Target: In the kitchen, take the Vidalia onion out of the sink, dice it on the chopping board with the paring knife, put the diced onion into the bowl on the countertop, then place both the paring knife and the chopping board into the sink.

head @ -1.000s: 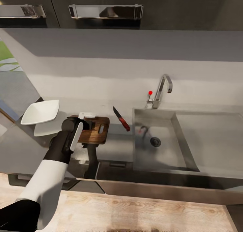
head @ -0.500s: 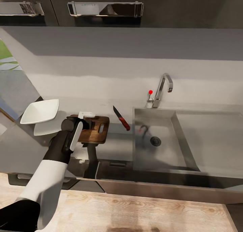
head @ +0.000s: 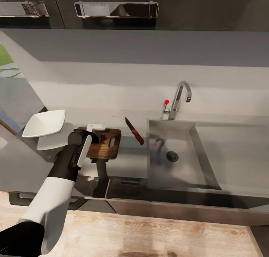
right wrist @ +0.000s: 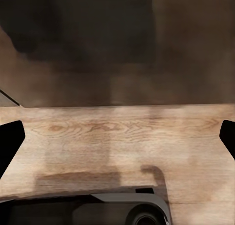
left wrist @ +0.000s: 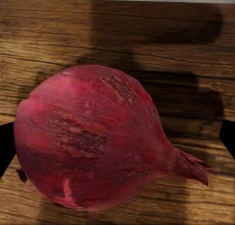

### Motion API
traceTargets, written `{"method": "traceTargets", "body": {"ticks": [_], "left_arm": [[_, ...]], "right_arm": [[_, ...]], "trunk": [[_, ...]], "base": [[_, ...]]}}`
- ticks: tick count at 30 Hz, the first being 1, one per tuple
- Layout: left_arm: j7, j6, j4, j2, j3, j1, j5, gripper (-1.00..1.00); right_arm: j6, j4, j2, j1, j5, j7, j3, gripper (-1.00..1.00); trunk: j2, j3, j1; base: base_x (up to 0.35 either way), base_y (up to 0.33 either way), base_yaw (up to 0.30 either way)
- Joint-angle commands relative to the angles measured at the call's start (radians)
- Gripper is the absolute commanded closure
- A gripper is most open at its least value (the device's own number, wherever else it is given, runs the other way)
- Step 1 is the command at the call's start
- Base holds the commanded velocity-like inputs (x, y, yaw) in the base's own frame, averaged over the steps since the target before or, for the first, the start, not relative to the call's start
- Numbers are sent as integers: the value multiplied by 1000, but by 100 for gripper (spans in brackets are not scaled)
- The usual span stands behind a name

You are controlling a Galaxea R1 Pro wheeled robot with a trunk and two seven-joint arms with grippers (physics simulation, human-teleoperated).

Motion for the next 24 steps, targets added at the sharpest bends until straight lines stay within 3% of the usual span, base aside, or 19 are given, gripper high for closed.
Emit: {"method": "traceTargets", "body": {"ticks": [1,16,24], "left_arm": [[8,4,0,0,-1,-1,7,-100],[8,4,-7,0,0,-1,5,-100],[8,4,-8,0,1,-1,4,-100]], "right_arm": [[-1,-2,0,0,-11,6,4,-100],[-1,-1,0,0,-11,6,4,-100],[0,-1,0,0,-11,6,4,-100]], "trunk": [[-2,-1,1],[-2,-1,1],[-2,-1,1]], "base": [[0,0,0],[-4,0,0],[-257,0,0]]}}
